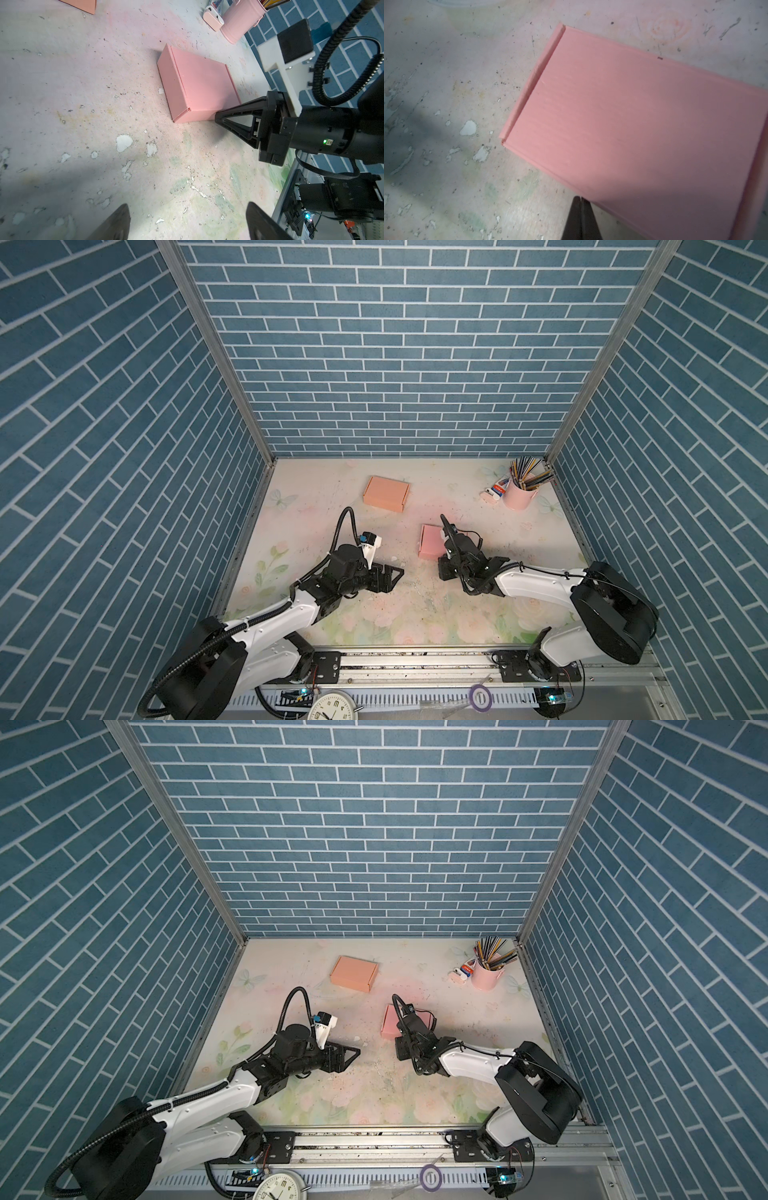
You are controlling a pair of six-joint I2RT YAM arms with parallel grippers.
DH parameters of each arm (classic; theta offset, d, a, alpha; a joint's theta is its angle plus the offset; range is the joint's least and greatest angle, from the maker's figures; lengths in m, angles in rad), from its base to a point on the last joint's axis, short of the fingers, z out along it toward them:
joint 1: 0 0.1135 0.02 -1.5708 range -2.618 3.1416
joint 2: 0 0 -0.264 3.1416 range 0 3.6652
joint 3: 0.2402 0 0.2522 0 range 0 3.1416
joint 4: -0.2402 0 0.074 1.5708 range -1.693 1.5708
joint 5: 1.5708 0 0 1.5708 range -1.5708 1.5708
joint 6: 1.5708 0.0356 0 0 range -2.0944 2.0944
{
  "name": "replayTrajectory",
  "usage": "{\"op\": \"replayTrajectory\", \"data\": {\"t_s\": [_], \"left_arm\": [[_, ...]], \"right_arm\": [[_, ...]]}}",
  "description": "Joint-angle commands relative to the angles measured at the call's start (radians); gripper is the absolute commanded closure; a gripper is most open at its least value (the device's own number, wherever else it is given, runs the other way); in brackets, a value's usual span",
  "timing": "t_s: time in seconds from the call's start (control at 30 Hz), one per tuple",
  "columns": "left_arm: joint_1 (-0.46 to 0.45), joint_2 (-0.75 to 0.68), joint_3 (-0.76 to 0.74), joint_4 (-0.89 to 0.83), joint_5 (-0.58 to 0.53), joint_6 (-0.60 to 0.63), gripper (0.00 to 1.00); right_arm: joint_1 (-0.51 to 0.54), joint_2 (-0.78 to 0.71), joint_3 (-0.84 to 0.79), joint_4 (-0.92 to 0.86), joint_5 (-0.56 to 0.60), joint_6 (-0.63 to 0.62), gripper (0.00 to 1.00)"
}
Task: Fold the paper box
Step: 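Push the pink box away with the right gripper while the left draws back, then slide the pink box with the right gripper toward the peach box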
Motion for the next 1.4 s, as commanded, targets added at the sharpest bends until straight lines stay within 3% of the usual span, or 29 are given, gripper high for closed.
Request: {"op": "replayTrajectory", "data": {"t_s": [0.0,0.47,0.63,1.37], "left_arm": [[0.010,-0.026,-0.014,-0.003,-0.015,-0.004,0.12],[0.030,-0.039,-0.020,-0.002,-0.016,-0.005,0.12],[0.039,-0.040,-0.022,-0.005,-0.012,0.002,0.12],[0.065,-0.025,-0.037,0.020,0.009,0.013,0.12]], "right_arm": [[-0.023,0.026,0.029,-0.026,-0.003,-0.053,0.97],[-0.090,0.175,0.170,-0.033,-0.067,-0.138,0.97],[-0.102,0.233,0.225,-0.073,-0.033,-0.151,0.97],[-0.208,0.311,0.331,-0.090,-0.086,-0.191,0.97]]}}
